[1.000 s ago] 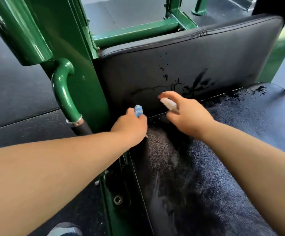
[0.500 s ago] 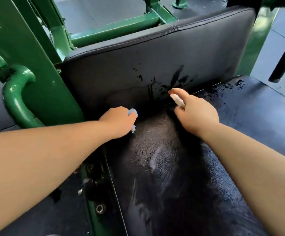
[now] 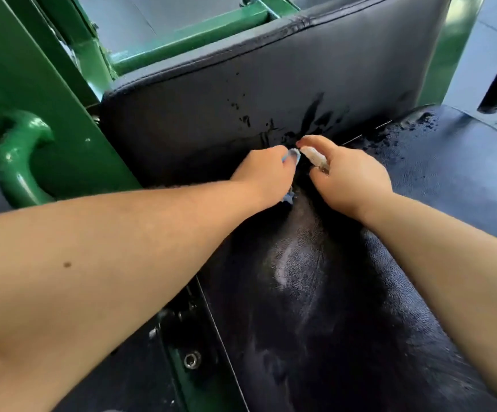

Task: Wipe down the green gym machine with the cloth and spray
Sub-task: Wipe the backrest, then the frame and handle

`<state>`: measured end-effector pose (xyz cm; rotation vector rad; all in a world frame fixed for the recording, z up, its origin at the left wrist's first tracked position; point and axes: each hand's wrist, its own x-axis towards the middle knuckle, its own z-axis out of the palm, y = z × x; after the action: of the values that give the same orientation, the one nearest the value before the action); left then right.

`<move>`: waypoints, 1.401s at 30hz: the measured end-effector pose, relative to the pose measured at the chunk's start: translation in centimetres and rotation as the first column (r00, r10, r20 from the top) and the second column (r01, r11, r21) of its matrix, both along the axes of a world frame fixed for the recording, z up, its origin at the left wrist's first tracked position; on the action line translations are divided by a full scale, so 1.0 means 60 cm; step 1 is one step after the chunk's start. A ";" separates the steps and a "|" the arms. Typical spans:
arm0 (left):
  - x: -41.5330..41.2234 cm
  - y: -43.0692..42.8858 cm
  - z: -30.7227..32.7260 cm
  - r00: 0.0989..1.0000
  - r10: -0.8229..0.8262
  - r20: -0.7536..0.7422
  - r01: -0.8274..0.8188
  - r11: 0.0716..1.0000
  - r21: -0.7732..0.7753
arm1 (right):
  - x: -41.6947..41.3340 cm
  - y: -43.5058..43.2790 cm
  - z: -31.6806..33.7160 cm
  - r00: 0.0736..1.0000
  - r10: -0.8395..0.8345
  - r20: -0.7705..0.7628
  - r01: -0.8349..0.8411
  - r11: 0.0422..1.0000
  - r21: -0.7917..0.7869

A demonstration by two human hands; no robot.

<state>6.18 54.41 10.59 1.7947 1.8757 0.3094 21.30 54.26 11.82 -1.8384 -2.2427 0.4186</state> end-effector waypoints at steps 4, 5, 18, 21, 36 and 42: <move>-0.047 -0.037 -0.018 0.998 -0.042 -0.048 0.041 0.999 -0.017 | 0.001 -0.001 0.000 1.000 -0.009 -0.018 0.009 1.000 -0.010; -0.068 -0.052 -0.018 0.993 -0.037 -0.114 0.034 0.999 -0.032 | 0.004 -0.002 0.002 1.000 -0.005 -0.022 0.005 1.000 -0.002; -0.027 -0.027 -0.005 0.994 0.096 -0.052 -0.097 0.995 -0.016 | -0.005 -0.002 -0.004 1.000 0.000 0.000 0.000 1.000 0.012; 0.018 -0.002 -0.004 0.989 0.015 0.147 -0.031 0.994 0.108 | 0.006 0.006 -0.001 0.993 -0.039 -0.108 0.032 0.997 -0.067; -0.010 -0.043 0.017 0.915 -0.019 -0.404 -0.047 0.987 -0.153 | 0.120 0.047 0.018 0.958 -0.214 -0.191 0.221 0.975 0.020; 0.131 0.053 -0.009 0.981 -0.130 -0.142 0.137 0.990 0.043 | 0.144 0.048 -0.010 0.914 -0.307 -0.265 0.327 0.944 0.035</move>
<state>14.04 57.57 10.08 2.0133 1.8435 0.1906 29.94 57.15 11.22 -1.9360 -1.7289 0.4695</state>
